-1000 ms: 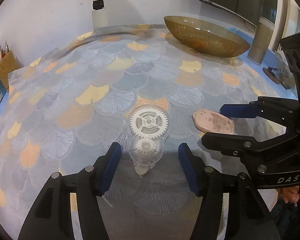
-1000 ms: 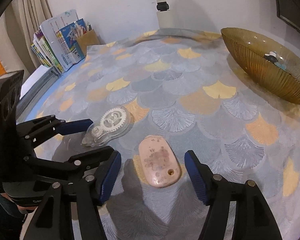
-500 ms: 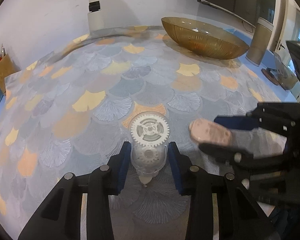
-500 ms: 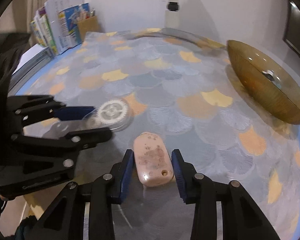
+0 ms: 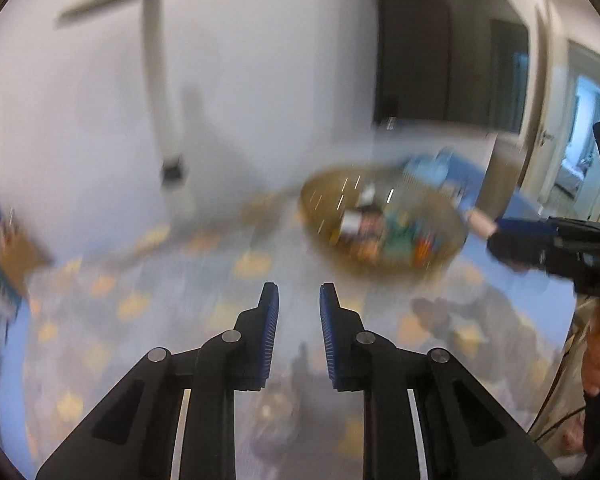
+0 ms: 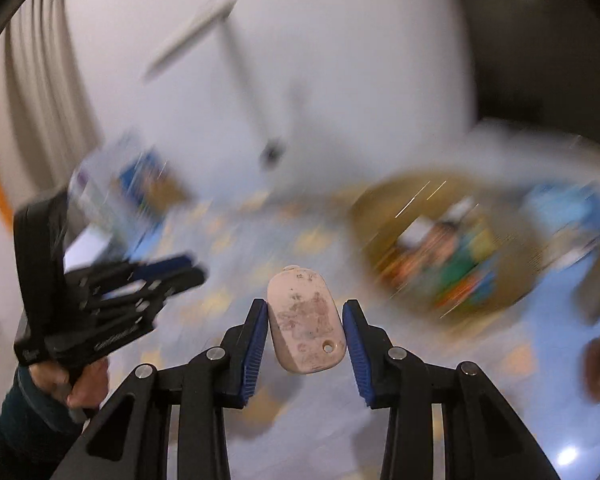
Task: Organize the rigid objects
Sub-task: 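Carry the tape roller and pink eraser into the amber bowl and release both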
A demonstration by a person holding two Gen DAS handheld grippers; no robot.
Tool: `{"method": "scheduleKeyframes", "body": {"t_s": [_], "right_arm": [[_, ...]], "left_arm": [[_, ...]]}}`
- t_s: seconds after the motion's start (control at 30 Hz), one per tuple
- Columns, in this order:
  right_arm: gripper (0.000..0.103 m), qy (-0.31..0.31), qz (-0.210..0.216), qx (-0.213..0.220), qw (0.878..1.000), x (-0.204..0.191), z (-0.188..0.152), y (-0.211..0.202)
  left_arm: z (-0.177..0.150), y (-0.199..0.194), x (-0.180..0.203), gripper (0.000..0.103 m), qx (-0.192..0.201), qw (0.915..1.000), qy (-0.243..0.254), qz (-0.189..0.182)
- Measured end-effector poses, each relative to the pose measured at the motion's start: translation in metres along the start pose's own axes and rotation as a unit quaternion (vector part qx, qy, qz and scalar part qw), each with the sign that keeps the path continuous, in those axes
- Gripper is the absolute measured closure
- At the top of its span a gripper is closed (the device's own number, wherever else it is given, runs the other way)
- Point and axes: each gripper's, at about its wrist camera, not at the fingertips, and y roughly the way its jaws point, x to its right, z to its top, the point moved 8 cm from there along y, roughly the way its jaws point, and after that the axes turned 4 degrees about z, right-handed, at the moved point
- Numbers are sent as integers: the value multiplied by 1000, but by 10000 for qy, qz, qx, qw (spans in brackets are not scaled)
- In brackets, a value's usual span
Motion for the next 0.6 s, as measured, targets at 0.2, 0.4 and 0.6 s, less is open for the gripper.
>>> {"method": "scheduleKeyframes", "body": {"t_s": [0.2,0.4,0.6], "right_arm": [[65,485,-362,430,9972,61,35,-37],[65,879,62,-235,9958,67,-26,10],[65,1216,277,-530,9908,73,-54,37]], "left_arm": [[20,9,2,50,-84,9991,96,-416],[-101,50,-17,20,-1491,9883,-96,-305],[-140,75,-11,59,-1980,9790,356,327]]}}
